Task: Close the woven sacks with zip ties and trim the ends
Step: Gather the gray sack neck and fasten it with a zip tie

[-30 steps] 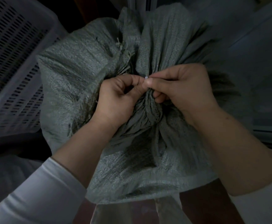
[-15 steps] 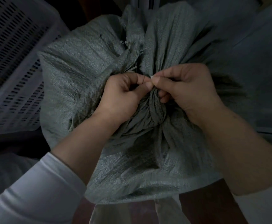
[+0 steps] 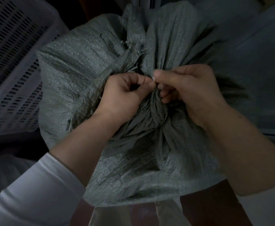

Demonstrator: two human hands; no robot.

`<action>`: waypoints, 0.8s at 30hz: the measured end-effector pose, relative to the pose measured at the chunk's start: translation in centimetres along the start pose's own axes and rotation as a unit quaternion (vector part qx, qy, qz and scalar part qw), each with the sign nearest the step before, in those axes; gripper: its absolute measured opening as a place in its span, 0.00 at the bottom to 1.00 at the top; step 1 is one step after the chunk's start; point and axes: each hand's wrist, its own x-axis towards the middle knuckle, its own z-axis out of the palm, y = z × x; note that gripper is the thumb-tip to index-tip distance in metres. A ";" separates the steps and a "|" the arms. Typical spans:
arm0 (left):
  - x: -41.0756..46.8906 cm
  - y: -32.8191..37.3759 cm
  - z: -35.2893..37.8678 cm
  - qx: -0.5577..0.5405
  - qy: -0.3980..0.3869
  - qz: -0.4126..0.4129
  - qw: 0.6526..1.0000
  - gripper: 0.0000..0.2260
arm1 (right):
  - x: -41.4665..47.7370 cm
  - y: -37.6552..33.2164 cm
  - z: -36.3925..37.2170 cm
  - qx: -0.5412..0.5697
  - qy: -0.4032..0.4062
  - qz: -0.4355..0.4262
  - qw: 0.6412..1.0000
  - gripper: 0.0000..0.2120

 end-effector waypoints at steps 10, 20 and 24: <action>0.2 0.2 -0.1 0.039 -0.004 0.000 0.999 0.07 | 0.3 0.6 -0.4 0.017 0.006 0.012 1.000 0.05; 0.2 0.1 0.2 0.031 0.004 -0.022 0.999 0.09 | 0.2 0.5 -0.9 0.023 -0.034 0.015 0.999 0.04; 0.1 0.1 0.1 0.043 0.002 -0.014 0.999 0.07 | 0.1 0.6 -0.6 -0.007 -0.020 -0.007 1.000 0.04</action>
